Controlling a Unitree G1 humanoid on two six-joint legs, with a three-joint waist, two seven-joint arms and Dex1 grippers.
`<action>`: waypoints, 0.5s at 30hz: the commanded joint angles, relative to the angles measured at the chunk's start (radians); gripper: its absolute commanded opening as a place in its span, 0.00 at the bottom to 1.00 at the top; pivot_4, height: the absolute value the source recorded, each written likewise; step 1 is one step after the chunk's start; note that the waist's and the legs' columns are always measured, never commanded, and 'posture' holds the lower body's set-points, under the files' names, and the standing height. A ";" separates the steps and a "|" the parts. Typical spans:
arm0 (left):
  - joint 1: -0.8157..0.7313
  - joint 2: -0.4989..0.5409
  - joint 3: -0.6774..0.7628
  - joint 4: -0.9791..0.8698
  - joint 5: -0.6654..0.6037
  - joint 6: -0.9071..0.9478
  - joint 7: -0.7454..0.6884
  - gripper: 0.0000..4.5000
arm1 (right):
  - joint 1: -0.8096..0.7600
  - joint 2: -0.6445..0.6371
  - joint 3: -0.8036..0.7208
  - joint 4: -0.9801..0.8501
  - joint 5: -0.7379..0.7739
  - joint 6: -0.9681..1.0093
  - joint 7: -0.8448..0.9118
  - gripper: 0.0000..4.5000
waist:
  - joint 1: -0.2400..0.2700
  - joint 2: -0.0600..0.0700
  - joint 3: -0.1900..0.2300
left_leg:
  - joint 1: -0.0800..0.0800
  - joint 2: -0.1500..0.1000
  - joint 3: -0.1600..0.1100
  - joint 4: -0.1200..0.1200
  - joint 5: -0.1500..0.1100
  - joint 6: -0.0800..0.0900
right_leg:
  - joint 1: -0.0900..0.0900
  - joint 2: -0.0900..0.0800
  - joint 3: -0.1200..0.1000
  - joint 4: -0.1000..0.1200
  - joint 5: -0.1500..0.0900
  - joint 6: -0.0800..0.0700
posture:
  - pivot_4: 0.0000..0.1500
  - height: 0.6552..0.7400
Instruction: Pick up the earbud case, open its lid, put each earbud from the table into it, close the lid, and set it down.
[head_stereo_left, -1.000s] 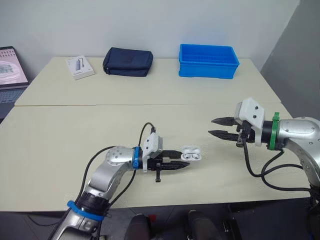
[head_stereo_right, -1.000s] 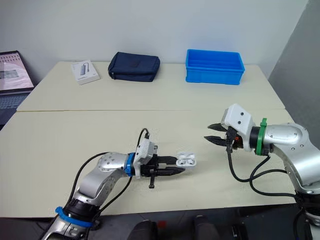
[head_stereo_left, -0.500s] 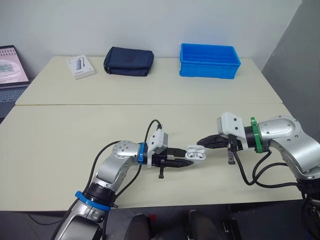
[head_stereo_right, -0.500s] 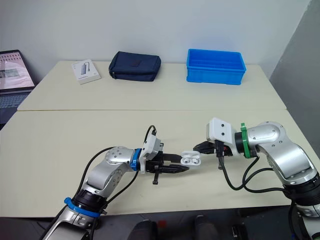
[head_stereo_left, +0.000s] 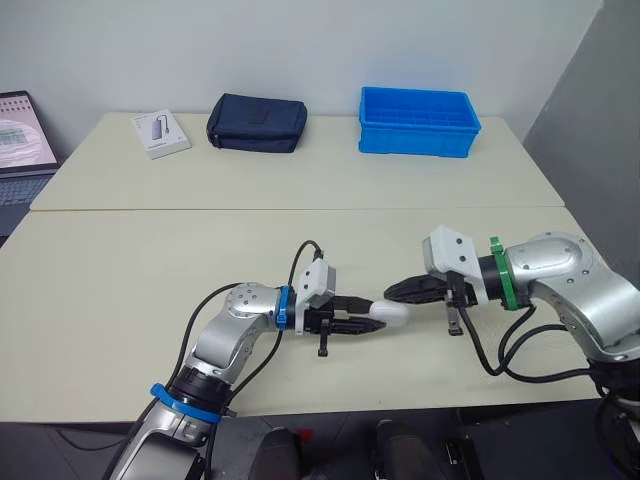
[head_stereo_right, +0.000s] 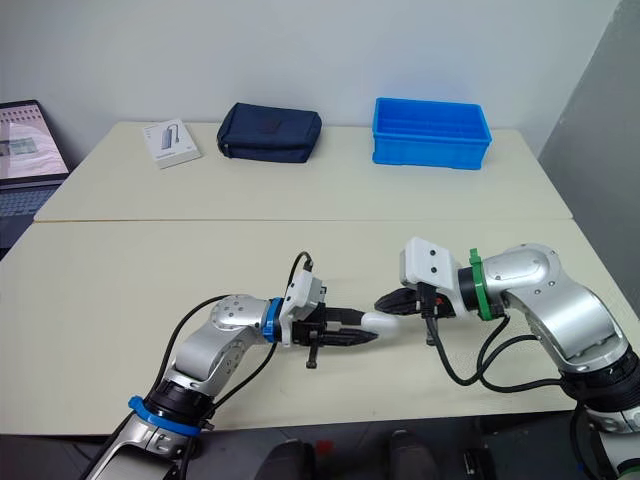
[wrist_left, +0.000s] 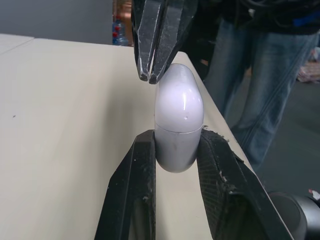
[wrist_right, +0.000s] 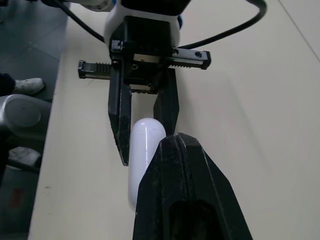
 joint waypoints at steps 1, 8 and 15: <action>-0.061 -0.019 0.031 0.042 -0.046 0.149 0.050 0.18 | -0.004 -0.005 -0.060 0.024 -0.067 -0.044 -0.095 0.00 | 0.000 0.000 0.000 | 0.000 0.000 0.000 0.000 0.000 0.000 | 0.000 0.000 0.000 0.000 0.000 0.000 | 1.00 0.86; -0.259 -0.102 0.072 0.335 -0.061 0.402 0.126 0.18 | 0.156 -0.034 -0.134 -0.007 -0.140 -0.127 -0.191 0.00 | 0.006 0.000 0.000 | -0.001 -0.001 0.000 0.001 0.000 0.000 | 0.000 0.000 0.000 0.000 0.000 0.001 | 1.00 0.86; -0.424 -0.111 0.077 0.617 -0.025 0.598 0.116 0.18 | 0.262 -0.043 -0.173 -0.119 -0.030 -0.112 -0.128 0.00 | -0.009 0.000 0.000 | 0.000 -0.001 -0.002 0.000 0.000 0.000 | 0.000 0.001 0.000 0.000 0.000 0.001 | 1.00 0.86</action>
